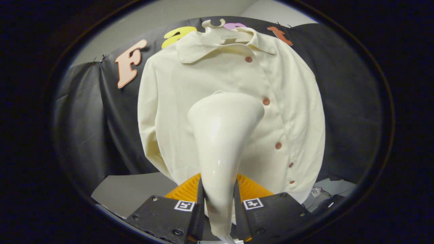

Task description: Iron the clothes twice with a garment steamer, once on the left side and once on the right side.

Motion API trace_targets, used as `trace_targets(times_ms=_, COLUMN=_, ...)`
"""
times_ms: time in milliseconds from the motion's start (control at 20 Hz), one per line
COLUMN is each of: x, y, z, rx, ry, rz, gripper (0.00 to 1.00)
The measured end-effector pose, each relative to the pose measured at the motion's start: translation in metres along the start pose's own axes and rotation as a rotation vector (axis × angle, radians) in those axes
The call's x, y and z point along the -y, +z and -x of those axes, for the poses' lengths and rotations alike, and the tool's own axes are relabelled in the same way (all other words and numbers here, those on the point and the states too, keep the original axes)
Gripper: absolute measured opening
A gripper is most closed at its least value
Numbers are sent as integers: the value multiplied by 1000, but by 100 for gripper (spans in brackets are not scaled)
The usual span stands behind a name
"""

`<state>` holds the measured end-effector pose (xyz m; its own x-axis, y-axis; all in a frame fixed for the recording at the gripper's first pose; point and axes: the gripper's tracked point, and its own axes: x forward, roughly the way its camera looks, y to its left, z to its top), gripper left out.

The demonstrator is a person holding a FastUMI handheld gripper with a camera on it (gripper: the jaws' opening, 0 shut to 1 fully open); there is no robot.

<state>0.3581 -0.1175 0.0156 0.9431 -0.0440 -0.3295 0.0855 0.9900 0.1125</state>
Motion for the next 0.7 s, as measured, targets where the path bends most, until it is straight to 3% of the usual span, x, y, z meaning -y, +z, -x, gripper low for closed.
trace_targets(times_ms=700, x=35, y=-114, z=-13, rx=-172, ry=26, rz=-8, gripper=38)
